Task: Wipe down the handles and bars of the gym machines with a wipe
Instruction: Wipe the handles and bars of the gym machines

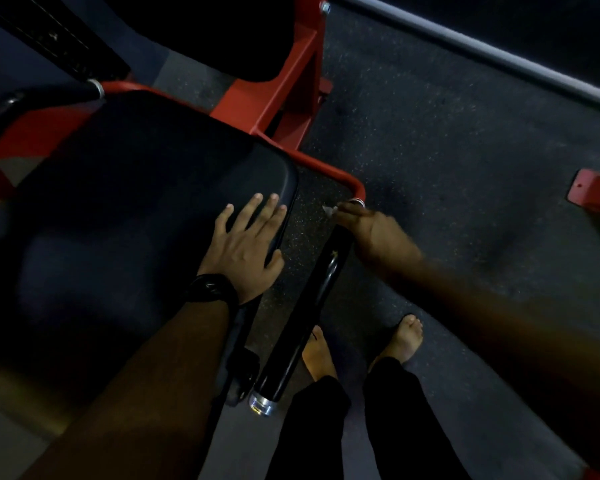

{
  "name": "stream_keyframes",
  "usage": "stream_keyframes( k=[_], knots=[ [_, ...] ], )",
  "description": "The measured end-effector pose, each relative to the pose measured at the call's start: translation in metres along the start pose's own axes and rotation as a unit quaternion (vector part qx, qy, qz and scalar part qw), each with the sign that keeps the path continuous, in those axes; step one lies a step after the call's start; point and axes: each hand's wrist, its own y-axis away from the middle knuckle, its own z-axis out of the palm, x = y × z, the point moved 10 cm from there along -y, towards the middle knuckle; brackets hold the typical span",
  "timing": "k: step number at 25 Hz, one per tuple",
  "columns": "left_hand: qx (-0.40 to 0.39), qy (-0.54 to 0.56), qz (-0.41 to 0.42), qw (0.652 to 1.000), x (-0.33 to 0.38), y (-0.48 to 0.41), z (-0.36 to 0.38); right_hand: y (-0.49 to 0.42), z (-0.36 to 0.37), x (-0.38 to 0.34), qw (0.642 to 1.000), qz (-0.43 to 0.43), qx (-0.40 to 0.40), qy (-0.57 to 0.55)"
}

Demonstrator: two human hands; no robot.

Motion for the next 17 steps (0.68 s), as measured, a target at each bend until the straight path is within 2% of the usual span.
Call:
stream_keyframes(
  k=[3, 5, 6, 8, 10, 12, 14, 17],
  knots=[
    [-0.007, 0.006, -0.001, 1.000, -0.002, 0.000, 0.001, 0.019, 0.004, -0.007, 0.989, 0.080, 0.086, -0.084],
    [-0.005, 0.001, -0.001, 1.000, -0.001, 0.002, 0.002, 0.014, 0.002, 0.018, 0.957, 0.185, 0.134, -0.181],
    [-0.002, -0.001, -0.001, 1.000, -0.001, 0.002, 0.002, 0.012, 0.004, 0.023, 0.949, 0.210, 0.138, -0.190],
    [-0.007, 0.000, 0.001, 1.000, -0.001, 0.001, 0.003, 0.016, 0.008, 0.020, 0.954, 0.209, 0.136, -0.164],
    [-0.004, -0.001, -0.004, 1.000, -0.003, -0.001, 0.003, 0.018, 0.009, 0.025, 0.938, 0.219, 0.154, -0.220],
    [0.000, -0.003, -0.002, 1.000, -0.001, 0.001, 0.003, 0.019, 0.012, 0.040, 0.892, 0.257, 0.185, -0.322],
    [0.009, -0.002, 0.001, 1.000, 0.001, 0.002, 0.002, 0.023, 0.025, 0.048, 0.832, 0.292, 0.196, -0.429],
    [0.006, -0.003, 0.002, 1.000, 0.001, -0.001, 0.002, 0.032, 0.045, 0.043, 0.697, 0.305, 0.222, -0.610]
  ],
)
